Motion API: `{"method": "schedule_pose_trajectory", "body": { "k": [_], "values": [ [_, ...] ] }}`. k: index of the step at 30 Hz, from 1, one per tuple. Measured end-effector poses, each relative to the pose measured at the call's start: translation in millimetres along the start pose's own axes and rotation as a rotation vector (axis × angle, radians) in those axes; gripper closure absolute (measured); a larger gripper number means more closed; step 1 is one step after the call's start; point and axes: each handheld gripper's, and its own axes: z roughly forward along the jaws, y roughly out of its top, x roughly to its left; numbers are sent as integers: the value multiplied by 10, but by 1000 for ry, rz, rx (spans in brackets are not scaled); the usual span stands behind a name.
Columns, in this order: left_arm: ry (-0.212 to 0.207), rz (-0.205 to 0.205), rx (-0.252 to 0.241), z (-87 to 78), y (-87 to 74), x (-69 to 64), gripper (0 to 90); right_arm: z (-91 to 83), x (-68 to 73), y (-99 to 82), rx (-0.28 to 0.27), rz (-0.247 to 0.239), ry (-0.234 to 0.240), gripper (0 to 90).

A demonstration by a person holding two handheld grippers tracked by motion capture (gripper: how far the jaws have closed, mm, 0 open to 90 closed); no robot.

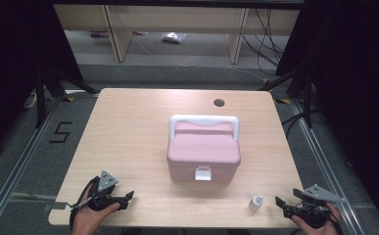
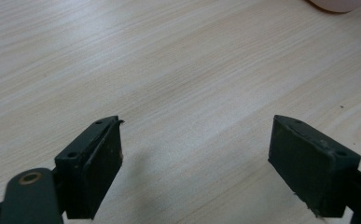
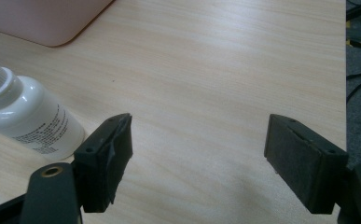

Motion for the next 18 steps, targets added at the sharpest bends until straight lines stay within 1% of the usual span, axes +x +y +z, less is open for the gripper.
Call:
{"method": "schedule_pose_trajectory", "body": {
  "k": [1,2,4,5,6,7,8,9,10,11,12,13,14,15,16,17,18],
  "values": [
    [1,0,-1,0,1,-1,167,-1,7,3,0,13,0,244],
    [0,17,7,-5,4,10,167,-7,1,2,6,7,1,244],
    [2,26,14,-12,9,10,167,-9,-11,2,5,2,4,244],
    [3,43,19,-18,16,17,168,0,-12,-1,-4,4,-1,244],
    [-1,27,14,-14,13,8,167,1,-12,-2,-3,6,1,244],
    [-1,34,15,-14,16,12,167,-6,-14,0,3,5,7,244],
    [1,32,12,-8,15,10,167,0,-6,-3,-1,15,0,244],
    [1,30,5,-2,14,10,167,-8,-9,-1,7,14,7,244],
    [-3,30,13,-9,18,13,167,-8,-8,-1,6,14,8,243],
    [-11,8,3,-4,17,6,168,-7,-8,-1,6,14,8,243],
    [-8,4,-1,-3,22,6,167,2,-4,-3,-2,21,2,243],
    [-8,11,2,-7,30,11,168,-8,17,-5,4,47,9,243],
    [-18,9,2,-3,34,10,167,-2,14,-6,2,43,9,243],
    [-25,15,5,1,39,9,167,-1,-16,-6,-4,6,5,243],
    [-39,16,13,1,43,6,167,-2,-20,-7,-8,2,4,243],
    [-42,-3,6,7,46,-15,167,-2,-20,-7,-7,3,6,243],
    [-41,6,4,13,55,-15,167,-2,-21,-8,-5,4,6,243]
  ]
}}
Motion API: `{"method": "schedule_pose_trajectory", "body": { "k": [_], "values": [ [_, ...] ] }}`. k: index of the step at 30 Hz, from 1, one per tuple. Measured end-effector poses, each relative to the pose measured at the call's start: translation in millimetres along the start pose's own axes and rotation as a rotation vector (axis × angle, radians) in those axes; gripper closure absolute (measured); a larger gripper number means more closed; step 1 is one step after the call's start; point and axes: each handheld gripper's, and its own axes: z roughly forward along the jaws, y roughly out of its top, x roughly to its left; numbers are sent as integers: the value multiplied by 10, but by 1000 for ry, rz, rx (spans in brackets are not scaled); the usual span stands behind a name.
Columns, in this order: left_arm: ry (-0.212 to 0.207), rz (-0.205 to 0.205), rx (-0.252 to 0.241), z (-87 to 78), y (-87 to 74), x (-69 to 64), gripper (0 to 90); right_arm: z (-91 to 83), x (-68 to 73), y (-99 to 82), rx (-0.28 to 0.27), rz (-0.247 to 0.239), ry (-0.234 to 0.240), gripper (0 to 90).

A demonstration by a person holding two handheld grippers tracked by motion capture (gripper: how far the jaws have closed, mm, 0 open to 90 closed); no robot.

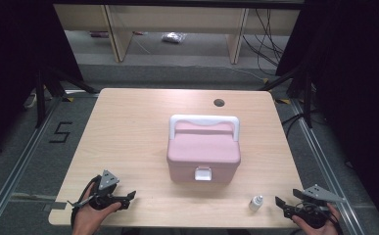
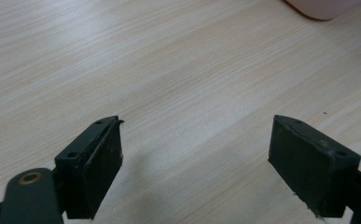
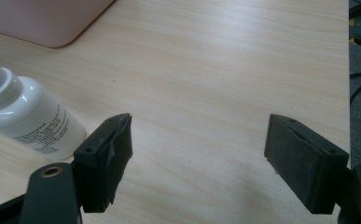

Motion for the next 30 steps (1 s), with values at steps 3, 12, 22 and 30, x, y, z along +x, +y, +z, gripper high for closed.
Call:
{"method": "schedule_pose_trajectory", "body": {
  "k": [3,12,22,30],
  "values": [
    [-7,3,9,2,28,-1,168,2,0,-2,1,2,1,243],
    [-29,-20,-13,-9,162,23,180,10,7,-21,9,31,13,243],
    [-44,18,-40,1,420,9,176,30,-12,-25,4,0,18,243],
    [-71,44,-66,-13,666,47,169,2,9,-28,14,56,26,241]
  ]
}}
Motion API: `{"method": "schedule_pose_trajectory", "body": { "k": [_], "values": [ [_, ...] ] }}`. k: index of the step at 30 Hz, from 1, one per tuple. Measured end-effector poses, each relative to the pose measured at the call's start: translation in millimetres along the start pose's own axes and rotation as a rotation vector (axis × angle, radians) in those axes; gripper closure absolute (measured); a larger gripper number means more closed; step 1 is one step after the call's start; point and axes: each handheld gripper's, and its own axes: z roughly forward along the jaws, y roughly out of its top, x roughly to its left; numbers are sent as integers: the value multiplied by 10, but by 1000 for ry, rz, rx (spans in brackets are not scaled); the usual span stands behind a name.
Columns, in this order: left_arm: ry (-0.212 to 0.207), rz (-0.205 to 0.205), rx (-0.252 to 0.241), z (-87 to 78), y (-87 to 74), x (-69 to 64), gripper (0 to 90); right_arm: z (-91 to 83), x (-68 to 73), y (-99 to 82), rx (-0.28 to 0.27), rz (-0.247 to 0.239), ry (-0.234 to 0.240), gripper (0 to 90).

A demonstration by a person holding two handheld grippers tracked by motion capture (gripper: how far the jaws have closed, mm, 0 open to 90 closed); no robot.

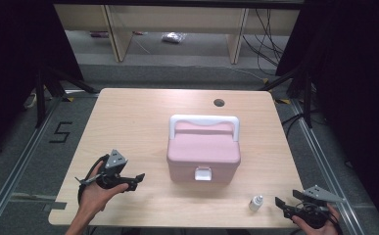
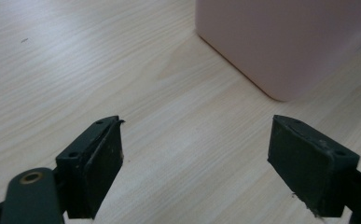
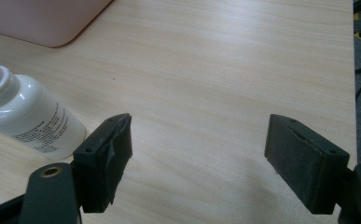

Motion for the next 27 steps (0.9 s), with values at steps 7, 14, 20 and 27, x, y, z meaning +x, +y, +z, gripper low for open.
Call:
{"method": "schedule_pose_trajectory", "body": {
  "k": [7,14,20,27],
  "values": [
    [-25,19,2,7,183,35,159,16,-15,4,-8,-28,7,241],
    [-80,46,18,5,362,50,149,13,-5,-6,3,6,10,240],
    [-92,64,27,-2,476,73,149,13,-9,-5,-1,4,14,240],
    [-103,93,21,-17,658,100,166,9,-9,-6,-1,8,18,240]
  ]
}}
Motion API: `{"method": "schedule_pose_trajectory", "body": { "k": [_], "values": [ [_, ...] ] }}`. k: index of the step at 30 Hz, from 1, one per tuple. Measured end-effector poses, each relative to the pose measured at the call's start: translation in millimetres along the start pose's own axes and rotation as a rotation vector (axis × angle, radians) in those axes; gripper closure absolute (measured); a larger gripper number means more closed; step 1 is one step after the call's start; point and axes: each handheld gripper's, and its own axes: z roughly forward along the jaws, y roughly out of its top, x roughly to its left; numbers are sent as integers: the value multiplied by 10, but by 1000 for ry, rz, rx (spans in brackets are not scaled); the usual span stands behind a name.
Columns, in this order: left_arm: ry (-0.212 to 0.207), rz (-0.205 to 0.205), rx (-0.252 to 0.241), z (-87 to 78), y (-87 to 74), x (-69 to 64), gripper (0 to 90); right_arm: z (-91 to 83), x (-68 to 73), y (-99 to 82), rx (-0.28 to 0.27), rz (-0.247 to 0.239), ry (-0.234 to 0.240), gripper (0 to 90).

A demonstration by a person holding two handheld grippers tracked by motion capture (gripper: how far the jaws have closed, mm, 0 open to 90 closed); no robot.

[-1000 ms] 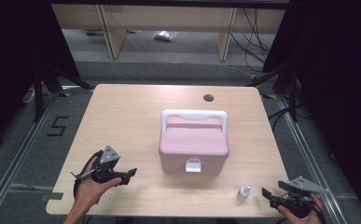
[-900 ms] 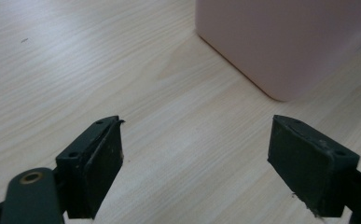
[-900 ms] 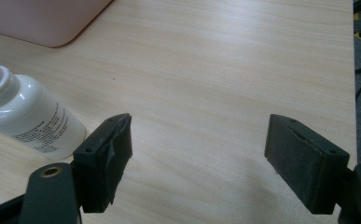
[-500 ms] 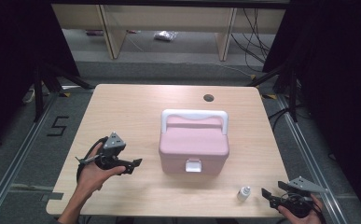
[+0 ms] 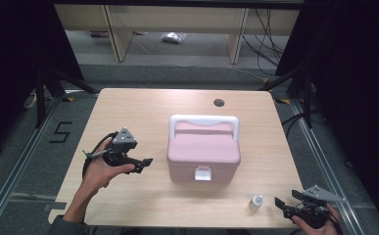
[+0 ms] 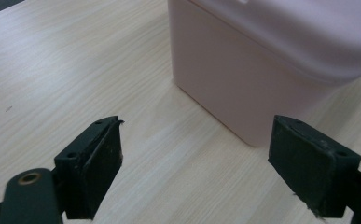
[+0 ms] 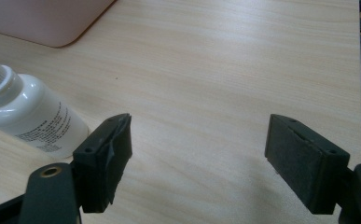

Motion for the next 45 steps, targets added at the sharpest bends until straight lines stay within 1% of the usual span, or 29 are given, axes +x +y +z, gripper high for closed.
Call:
{"method": "schedule_pose_trajectory", "body": {
  "k": [3,5,6,7,8,10,11,13,14,15,19,20,22,23,26,27,31,32,34,35,36,38,39,40,41,42,43,44,45],
  "values": [
    [0,9,-1,-23,59,2,172,-2,-1,2,9,8,2,240],
    [4,24,7,-26,96,-2,178,6,-2,-3,2,3,3,240],
    [0,26,14,-27,112,-10,180,14,-11,-4,-3,-12,-3,240],
    [0,26,14,-27,112,-10,180,14,-11,-4,-3,-12,-3,240],
    [2,31,17,-21,142,-18,181,-3,-4,5,8,0,-3,240],
    [-2,37,24,-20,158,-14,180,5,-1,-2,1,4,2,240],
    [-3,43,29,-17,187,-14,181,12,-10,-5,-2,-10,-2,240],
    [-1,39,26,-20,213,-20,182,8,1,-2,5,12,2,240],
    [-1,39,26,-20,213,-20,183,8,1,-2,5,12,2,240],
    [-8,51,31,-27,241,-19,184,8,-4,-3,2,3,0,240],
    [-7,58,36,-42,305,-32,185,16,-11,-5,3,1,0,240],
    [-7,67,38,-48,324,-30,185,21,-41,-2,-10,-41,-8,240],
    [-7,71,42,-50,360,-33,185,18,-36,-3,-5,-36,-7,240],
    [-8,79,50,-54,381,-31,185,21,-41,-3,-9,-45,-9,240],
    [-5,81,59,-56,431,-27,187,21,-43,-5,-8,-43,-7,241],
    [-3,82,64,-57,445,-28,187,24,-30,-6,1,-21,7,241],
    [-11,86,82,-43,486,-40,193,29,-39,-7,0,-25,6,241],
    [-10,92,87,-43,500,-40,194,26,-45,-5,-2,-36,-6,241],
    [-13,99,98,-43,527,-37,194,25,-43,-5,0,-33,-4,241],
    [-13,114,100,-43,543,-28,194,26,-47,-6,-2,-35,-5,241],
    [-14,114,103,-42,559,-30,194,23,-45,-6,1,-32,-4,241],
    [-20,131,120,-40,599,-30,194,25,-47,-9,1,-30,-3,241],
    [-14,137,124,-43,620,-36,195,29,-53,-12,-4,-32,-4,241],
    [-12,147,136,-48,649,-31,197,23,-33,-16,6,-1,5,241],
    [-17,142,135,-46,673,-36,197,24,-30,-19,7,7,9,241],
    [-11,146,140,-51,700,-41,198,24,-30,-19,9,11,11,242],
    [-19,150,148,-58,730,-41,198,28,-36,-20,6,8,9,243],
    [-19,151,144,-63,755,-48,199,25,-36,-21,7,17,13,246],
    [-16,160,139,-70,780,-53,199,13,-75,-14,1,-28,0,246]
  ]
}}
